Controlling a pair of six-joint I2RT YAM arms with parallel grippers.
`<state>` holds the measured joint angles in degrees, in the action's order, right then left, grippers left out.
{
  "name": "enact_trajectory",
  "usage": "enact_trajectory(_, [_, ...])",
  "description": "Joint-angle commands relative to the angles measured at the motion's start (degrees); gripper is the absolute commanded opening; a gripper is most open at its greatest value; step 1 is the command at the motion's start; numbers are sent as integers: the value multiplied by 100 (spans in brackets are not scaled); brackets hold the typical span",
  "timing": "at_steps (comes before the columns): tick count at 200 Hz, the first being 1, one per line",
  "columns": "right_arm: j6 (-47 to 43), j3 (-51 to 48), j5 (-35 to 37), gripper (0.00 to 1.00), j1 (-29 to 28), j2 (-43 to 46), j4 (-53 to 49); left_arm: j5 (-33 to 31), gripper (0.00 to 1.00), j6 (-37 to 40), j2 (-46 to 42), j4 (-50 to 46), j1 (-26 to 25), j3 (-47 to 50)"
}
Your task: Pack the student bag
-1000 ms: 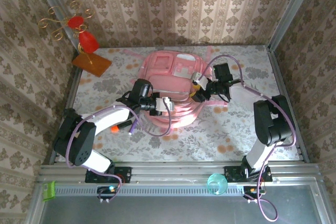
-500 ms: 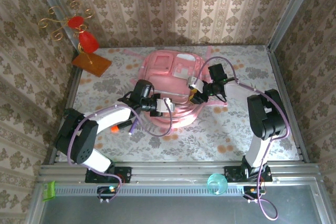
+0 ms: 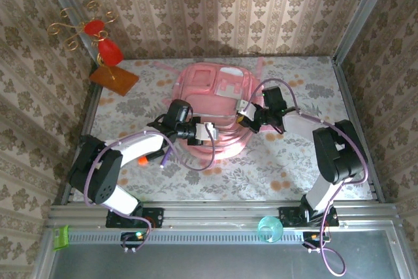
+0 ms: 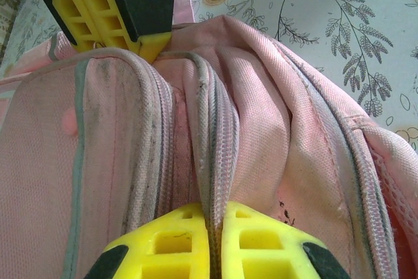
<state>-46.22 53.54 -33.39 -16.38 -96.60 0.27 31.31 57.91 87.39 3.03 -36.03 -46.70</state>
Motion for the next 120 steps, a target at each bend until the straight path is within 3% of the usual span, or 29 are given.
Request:
enact_trajectory(1, [222,-223,-76,0,-3,274,408,332,0,-62,70,122,-97,-175])
enact_trajectory(53, [668,-105,315,0,-178,398,98,19,0,-131,135,167,-180,-193])
enact_trajectory(120, [1656,-797,1275,0,-892,1609,-226,-759,0,-727,435,707,-344,-294])
